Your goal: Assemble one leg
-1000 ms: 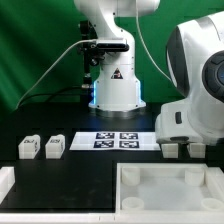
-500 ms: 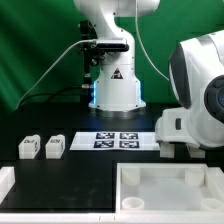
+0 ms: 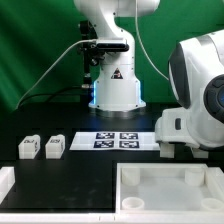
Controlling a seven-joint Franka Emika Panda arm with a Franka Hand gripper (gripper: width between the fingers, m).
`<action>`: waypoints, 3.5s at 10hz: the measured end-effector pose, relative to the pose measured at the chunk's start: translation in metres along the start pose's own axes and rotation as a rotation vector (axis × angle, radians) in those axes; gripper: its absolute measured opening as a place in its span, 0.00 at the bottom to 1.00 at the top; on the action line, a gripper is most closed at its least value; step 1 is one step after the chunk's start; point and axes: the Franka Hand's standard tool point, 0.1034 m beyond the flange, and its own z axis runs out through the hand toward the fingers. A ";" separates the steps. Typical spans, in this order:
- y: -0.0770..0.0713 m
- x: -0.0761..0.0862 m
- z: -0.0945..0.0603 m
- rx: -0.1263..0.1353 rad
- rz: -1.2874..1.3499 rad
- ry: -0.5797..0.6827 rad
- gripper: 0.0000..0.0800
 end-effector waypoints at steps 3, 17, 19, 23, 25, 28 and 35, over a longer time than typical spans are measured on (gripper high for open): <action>0.000 0.000 0.000 0.000 0.000 0.000 0.36; 0.033 -0.005 -0.157 0.014 -0.176 0.903 0.36; 0.040 0.003 -0.216 0.012 -0.211 1.091 0.36; 0.004 -0.010 -0.250 0.106 -0.215 1.459 0.36; 0.004 -0.008 -0.244 0.112 -0.213 1.470 0.36; 0.008 0.012 -0.273 0.053 -0.250 1.490 0.36; 0.008 0.037 -0.275 0.044 -0.257 1.518 0.36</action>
Offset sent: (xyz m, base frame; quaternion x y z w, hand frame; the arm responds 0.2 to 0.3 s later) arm 0.0000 0.0000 0.0000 0.0000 0.0000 0.0000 1.0000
